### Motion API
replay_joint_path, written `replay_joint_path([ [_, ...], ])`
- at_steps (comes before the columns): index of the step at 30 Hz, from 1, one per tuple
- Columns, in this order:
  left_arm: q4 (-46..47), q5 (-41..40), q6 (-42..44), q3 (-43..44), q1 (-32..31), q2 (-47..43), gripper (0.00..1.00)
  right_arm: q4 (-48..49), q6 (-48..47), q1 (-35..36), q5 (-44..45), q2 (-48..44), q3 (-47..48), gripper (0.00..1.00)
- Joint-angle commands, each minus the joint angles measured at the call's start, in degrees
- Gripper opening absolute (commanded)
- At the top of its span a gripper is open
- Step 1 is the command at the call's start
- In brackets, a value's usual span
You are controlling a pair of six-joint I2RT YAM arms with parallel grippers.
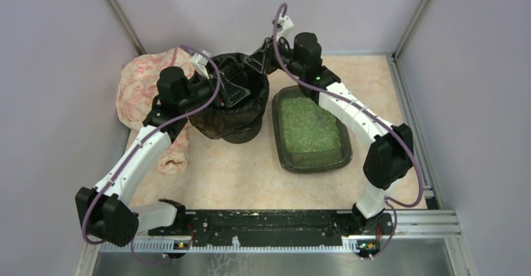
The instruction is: Clean the litter box
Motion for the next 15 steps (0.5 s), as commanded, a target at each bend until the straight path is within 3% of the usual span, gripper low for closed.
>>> replay_joint_path([
  [1, 1.29, 0.13, 0.91, 0.16, -0.09, -0.60, 0.82, -4.29, -20.84, 7.29, 11.36, -6.56, 3.78, 0.00],
  [3, 1.32, 0.17, 0.89, 0.14, -0.06, -0.48, 0.82, -4.87, -28.49, 10.73, 16.22, -7.67, 3.51, 0.00],
  [8, 1.38, 0.13, 0.88, 0.12, -0.16, -0.62, 0.82, -6.24, -36.05, 16.48, 25.21, -7.88, 4.98, 0.00],
  [15, 1.29, 0.10, 0.88, 0.25, -0.11, -0.76, 0.82, -3.20, -32.51, 17.03, 25.15, -9.86, 4.54, 0.00],
])
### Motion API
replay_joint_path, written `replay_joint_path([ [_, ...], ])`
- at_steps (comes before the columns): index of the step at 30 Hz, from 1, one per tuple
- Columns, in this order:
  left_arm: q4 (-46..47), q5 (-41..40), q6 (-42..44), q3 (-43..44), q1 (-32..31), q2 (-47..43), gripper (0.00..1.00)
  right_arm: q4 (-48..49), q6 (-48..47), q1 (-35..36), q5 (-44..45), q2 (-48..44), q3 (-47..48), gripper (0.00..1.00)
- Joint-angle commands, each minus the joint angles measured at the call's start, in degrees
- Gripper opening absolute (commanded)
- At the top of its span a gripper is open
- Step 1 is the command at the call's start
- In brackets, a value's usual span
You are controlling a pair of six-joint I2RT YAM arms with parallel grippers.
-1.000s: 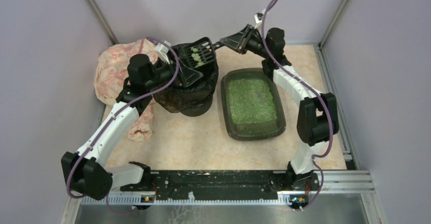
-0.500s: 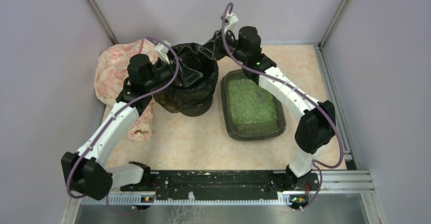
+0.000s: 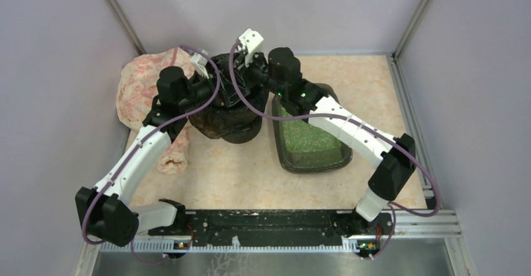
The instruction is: Clean the litter box
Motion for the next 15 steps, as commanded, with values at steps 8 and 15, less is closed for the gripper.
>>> replay_joint_path([
  [8, 1.29, 0.37, 0.84, 0.25, -0.11, -0.65, 0.82, 15.68, 14.39, -7.21, -3.91, -17.29, -6.22, 0.00],
  [15, 1.71, 1.02, 0.19, 0.07, -0.12, -0.34, 0.82, 10.63, 15.13, -18.20, 9.77, -26.25, -13.49, 0.00],
])
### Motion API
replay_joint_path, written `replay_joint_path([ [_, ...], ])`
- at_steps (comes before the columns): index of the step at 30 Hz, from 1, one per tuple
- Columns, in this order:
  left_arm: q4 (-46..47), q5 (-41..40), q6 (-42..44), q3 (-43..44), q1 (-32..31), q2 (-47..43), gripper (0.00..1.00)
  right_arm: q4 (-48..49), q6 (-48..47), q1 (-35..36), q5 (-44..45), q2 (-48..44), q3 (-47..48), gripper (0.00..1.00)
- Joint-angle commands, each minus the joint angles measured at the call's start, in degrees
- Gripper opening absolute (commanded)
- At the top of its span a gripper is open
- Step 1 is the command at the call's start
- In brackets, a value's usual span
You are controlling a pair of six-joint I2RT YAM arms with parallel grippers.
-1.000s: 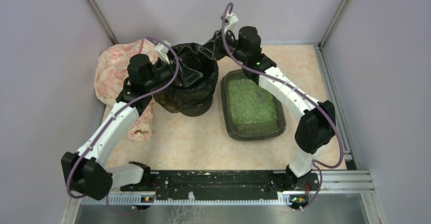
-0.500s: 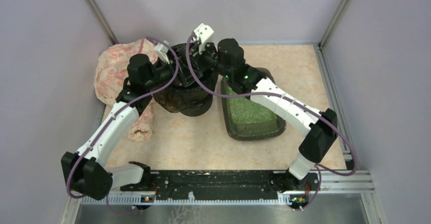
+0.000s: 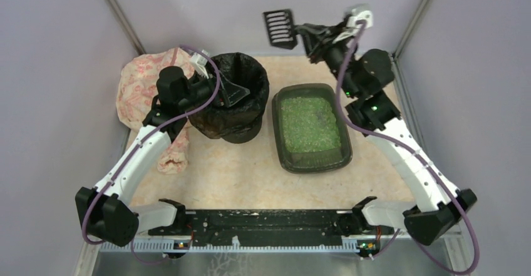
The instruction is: Clean the litter box
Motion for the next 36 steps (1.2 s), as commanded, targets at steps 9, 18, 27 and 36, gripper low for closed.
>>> replay_joint_path([
  [9, 1.71, 1.18, -0.04, 0.07, -0.10, -0.02, 0.82, -13.86, -7.41, -10.57, 24.26, -4.71, -7.67, 0.00],
  [18, 1.60, 1.07, 0.05, 0.15, -0.10, -0.05, 0.82, -18.07, -16.07, -3.98, 34.15, 0.62, -10.73, 0.00],
  [27, 0.92, 0.25, 0.92, 0.42, -0.07, -0.55, 0.82, -18.85, -22.80, 4.43, 45.27, 10.11, -10.40, 0.00],
  [36, 1.05, 0.71, 0.75, 0.42, -0.11, -0.33, 0.82, -17.78, -26.35, 8.94, 54.35, 15.01, -14.38, 0.00],
])
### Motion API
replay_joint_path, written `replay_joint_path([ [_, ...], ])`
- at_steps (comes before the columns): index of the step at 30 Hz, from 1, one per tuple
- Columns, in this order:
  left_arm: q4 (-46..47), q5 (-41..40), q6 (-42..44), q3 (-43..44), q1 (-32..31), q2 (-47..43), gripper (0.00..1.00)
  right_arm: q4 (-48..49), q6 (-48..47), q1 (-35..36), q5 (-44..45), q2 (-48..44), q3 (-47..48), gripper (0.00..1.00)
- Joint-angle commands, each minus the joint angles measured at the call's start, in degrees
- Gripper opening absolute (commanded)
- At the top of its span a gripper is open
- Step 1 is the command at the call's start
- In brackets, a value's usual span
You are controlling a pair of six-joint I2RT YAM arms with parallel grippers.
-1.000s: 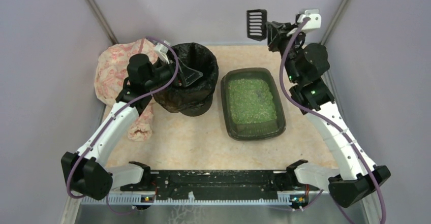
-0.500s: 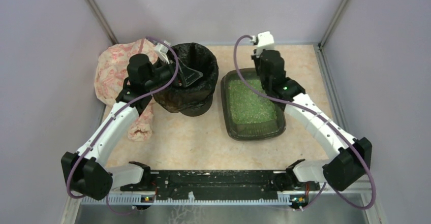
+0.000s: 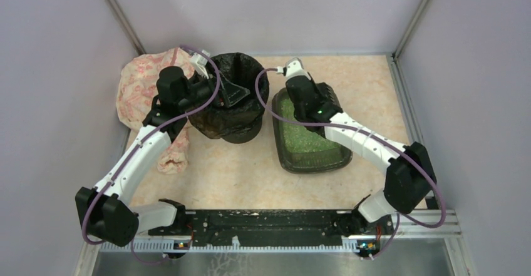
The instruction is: Clean the litter box
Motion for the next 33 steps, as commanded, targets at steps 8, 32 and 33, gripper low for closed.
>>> replay_joint_path([
  [8, 0.86, -0.05, 1.10, 0.42, -0.12, -0.56, 0.82, 5.91, -2.47, 8.76, 13.84, 12.32, -2.62, 0.00],
  [32, 1.29, 0.71, 0.51, 0.25, -0.16, -0.20, 0.82, 9.89, 2.38, 4.22, 19.35, 14.06, -8.59, 0.00],
  [33, 1.37, 0.63, 0.52, 0.25, -0.19, -0.27, 0.82, 9.89, 2.74, 4.03, 19.12, 14.35, -8.99, 0.00],
])
